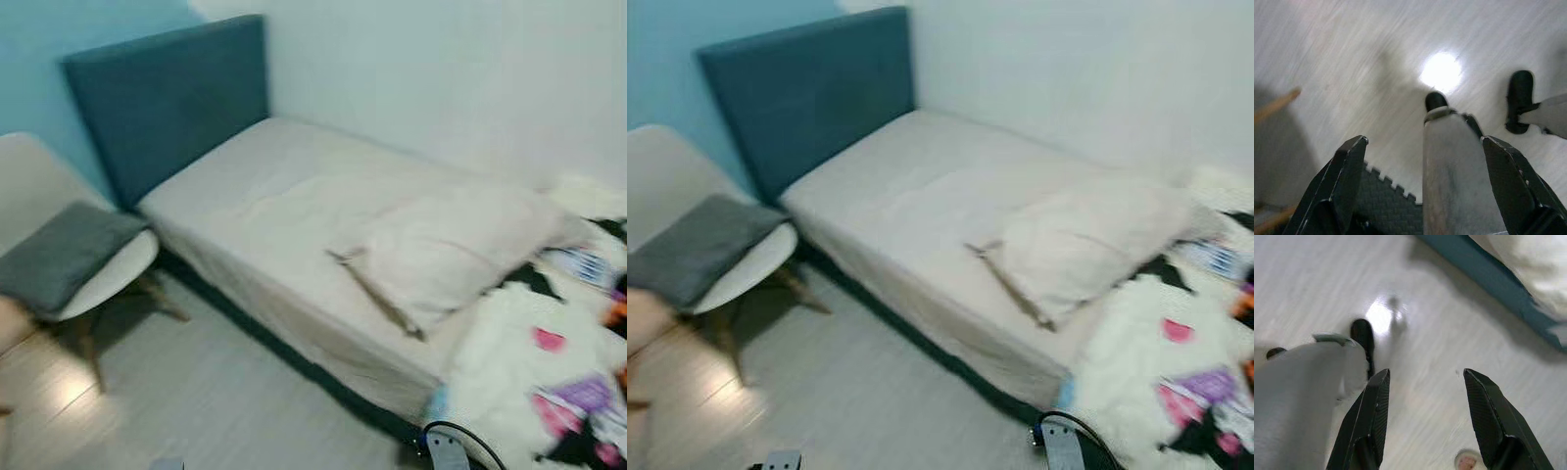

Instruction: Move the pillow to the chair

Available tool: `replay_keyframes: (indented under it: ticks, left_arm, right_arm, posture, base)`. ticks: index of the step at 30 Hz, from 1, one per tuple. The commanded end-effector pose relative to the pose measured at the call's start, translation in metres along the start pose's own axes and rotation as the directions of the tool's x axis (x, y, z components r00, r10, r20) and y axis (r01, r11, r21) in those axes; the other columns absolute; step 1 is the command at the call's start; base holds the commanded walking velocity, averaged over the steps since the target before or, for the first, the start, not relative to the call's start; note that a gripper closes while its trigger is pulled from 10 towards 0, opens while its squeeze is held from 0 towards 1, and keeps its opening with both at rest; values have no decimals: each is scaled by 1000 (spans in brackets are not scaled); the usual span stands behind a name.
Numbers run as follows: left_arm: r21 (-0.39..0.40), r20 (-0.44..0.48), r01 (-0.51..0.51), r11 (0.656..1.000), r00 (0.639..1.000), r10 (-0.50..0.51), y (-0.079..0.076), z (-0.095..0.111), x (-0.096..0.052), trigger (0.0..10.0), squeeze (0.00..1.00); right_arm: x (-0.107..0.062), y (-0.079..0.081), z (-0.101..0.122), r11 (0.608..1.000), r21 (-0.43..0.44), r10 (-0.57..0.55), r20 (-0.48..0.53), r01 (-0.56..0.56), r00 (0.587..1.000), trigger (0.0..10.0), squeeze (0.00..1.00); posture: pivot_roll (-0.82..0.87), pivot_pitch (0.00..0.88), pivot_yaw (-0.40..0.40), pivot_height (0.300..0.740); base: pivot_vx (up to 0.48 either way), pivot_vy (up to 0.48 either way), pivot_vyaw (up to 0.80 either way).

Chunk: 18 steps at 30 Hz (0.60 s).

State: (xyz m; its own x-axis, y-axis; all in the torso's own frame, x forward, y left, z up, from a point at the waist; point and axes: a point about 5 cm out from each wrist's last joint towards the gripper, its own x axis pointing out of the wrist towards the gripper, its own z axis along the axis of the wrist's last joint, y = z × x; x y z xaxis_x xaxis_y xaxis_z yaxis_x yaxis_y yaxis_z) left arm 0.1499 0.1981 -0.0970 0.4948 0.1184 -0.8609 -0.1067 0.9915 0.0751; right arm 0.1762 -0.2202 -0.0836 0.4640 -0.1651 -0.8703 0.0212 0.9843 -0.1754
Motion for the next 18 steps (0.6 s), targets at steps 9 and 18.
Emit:
replay_keyframes:
  ticks: [9, 18]
  left_arm:
    - [46, -29, 11, 999, 1000, -9, 3, -7, -1, 10000, 0]
    - [50, -32, 18, 999, 999, -16, 0, -9, -1, 10000, 0]
  right_arm:
    - [1, 7, 15, 999, 37, 25, 55, -27, 998, 10000, 0]
    - [0, 10, 25, 993, 99, 55, 108, -66, 993, 10000, 0]
  posture:
    - [-67, 32, 22, 740]
    - [-71, 35, 23, 740]
  base:
    - [343, 0, -513]
    - [358, 0, -342]
